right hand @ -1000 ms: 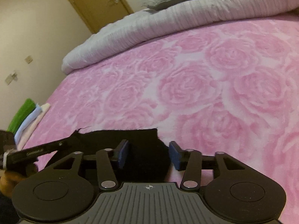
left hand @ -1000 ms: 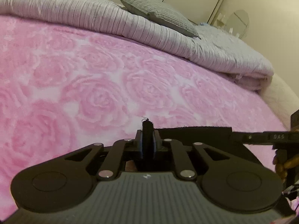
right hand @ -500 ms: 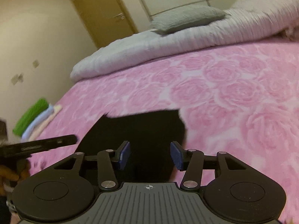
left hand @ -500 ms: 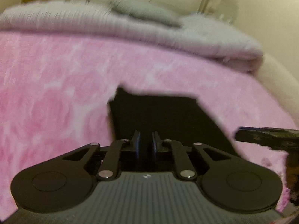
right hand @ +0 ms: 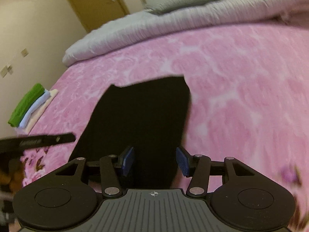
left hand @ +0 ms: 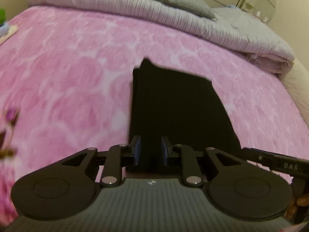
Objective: Fold clothes
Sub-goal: 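Open both grippers and release the folded black garment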
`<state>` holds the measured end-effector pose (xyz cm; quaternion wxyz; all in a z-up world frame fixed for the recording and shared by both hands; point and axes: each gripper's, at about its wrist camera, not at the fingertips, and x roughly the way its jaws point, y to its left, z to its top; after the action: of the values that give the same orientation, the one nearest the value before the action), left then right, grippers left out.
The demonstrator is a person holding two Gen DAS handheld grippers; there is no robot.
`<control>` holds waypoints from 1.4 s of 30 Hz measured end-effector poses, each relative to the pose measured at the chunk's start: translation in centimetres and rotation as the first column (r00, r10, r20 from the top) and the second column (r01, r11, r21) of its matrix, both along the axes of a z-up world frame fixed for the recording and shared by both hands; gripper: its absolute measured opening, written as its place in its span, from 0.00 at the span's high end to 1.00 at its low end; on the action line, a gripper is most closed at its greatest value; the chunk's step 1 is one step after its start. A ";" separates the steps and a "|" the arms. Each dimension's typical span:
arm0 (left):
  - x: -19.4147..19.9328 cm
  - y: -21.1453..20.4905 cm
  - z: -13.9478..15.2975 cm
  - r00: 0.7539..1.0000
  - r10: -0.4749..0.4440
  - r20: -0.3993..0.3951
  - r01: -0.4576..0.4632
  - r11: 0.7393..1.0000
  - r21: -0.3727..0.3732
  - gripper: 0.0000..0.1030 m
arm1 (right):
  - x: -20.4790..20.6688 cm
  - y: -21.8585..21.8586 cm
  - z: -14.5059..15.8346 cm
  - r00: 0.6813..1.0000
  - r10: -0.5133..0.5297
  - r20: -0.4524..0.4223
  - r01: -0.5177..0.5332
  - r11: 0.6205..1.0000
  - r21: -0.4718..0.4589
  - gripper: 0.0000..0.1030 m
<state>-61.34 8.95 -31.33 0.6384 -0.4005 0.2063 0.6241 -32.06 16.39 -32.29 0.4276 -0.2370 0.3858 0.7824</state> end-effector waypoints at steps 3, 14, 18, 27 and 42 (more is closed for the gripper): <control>1.0 -2.9 0.7 1.000 0.020 -0.018 -0.021 0.999 -0.025 0.81 | 0.4 -2.3 0.7 1.000 -0.017 0.002 0.017 1.000 -0.009 0.51; 5.3 -11.7 5.7 0.991 -0.007 -0.137 0.016 0.998 0.061 0.75 | 1.8 -10.7 5.3 0.999 -0.026 0.033 0.024 0.997 0.073 0.50; 6.4 -13.8 6.4 0.988 -0.038 -0.149 0.051 0.995 0.087 0.75 | 2.2 -13.5 6.0 0.998 -0.042 0.049 0.037 0.995 0.097 0.50; 5.1 -17.2 6.0 0.993 -0.077 -0.092 0.090 0.985 0.149 0.74 | 1.8 -19.2 8.1 0.989 -0.091 0.118 0.068 0.981 0.181 0.50; -8.3 -10.0 2.1 0.923 0.066 0.380 -0.122 0.985 0.125 0.58 | 4.4 -10.2 5.1 0.956 -0.222 -0.194 0.212 0.975 -0.072 0.16</control>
<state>-69.60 -1.05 -29.19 0.6628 -0.4737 0.0151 0.5797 -27.70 6.23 -27.17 0.4637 -0.1239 0.4702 0.7406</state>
